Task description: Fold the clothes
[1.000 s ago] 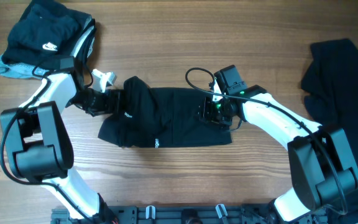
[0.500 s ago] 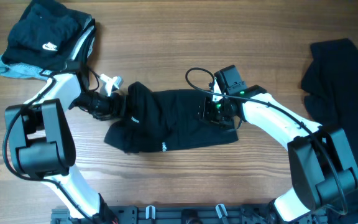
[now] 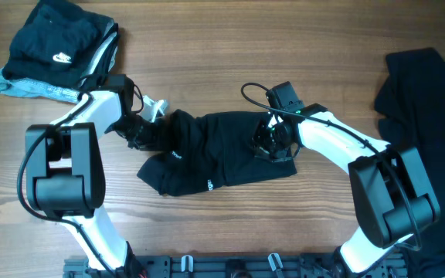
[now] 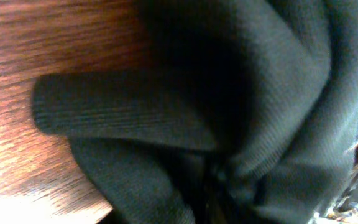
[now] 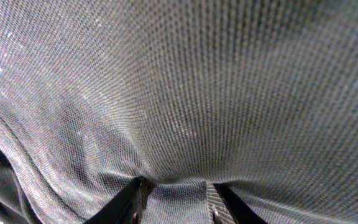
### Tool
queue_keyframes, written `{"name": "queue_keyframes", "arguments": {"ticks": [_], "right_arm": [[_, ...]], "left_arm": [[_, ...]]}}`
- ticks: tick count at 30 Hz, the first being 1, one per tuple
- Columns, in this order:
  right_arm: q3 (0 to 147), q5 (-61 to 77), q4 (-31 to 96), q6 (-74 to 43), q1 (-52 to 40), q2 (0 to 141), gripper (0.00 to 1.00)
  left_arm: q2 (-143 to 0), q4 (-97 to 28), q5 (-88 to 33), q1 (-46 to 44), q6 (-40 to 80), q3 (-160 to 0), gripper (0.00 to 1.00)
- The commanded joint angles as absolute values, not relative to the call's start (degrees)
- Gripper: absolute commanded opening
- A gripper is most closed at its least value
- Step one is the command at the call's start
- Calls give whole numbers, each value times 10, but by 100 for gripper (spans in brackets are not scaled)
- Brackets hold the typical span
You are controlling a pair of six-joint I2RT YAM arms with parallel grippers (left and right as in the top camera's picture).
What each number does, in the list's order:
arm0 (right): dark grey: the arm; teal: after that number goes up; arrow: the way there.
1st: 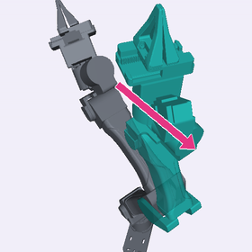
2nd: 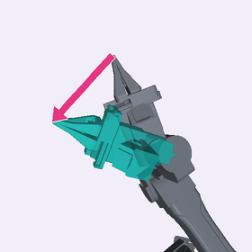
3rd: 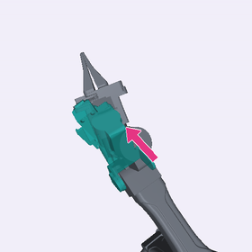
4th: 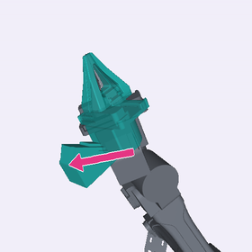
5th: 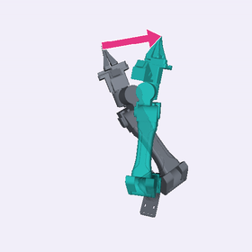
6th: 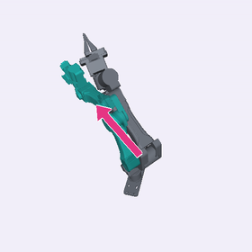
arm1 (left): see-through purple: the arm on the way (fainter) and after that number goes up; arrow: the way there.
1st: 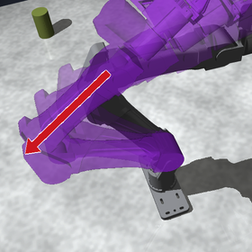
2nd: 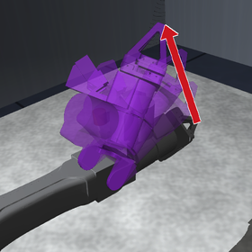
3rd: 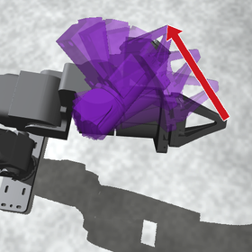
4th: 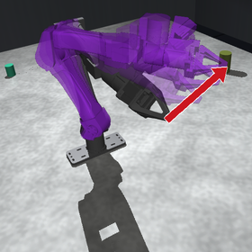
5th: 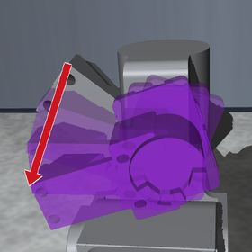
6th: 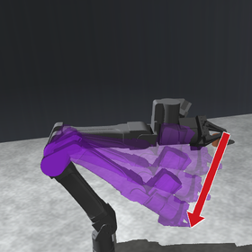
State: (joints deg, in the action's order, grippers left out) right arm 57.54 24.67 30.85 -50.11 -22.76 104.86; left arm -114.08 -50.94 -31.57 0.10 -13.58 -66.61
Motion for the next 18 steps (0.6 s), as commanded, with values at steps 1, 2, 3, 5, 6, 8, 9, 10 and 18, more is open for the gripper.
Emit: {"name": "queue_keyframes", "arguments": {"ticks": [1,2,3,5,6,8,9,10,18], "right_arm": [[566,246,305,-505,-235,1086,35],[566,250,305,-495,-234,1086,36],[567,252,307,-488,-233,1083,35],[567,249,309,-471,-229,1063,36],[567,245,310,-465,-228,1054,37],[567,245,311,-465,-228,1051,39],[567,245,311,-465,-228,1051,41],[567,245,311,-465,-228,1051,41],[567,245,310,-450,-228,1051,44]], "left_arm": [[-1169,-526,-256,-1,-115,-649,4],[-1163,-548,-256,11,-115,-656,4],[-1155,-568,-256,25,-115,-667,4],[-1120,-594,-248,65,-97,-692,4],[-1097,-594,-227,89,-96,-694,4],[-1091,-598,-207,109,-80,-693,12],[-1091,-606,-207,114,-80,-693,41],[-1091,-611,-207,114,-81,-693,42],[-1091,-646,-275,110,-148,-692,59]]}}
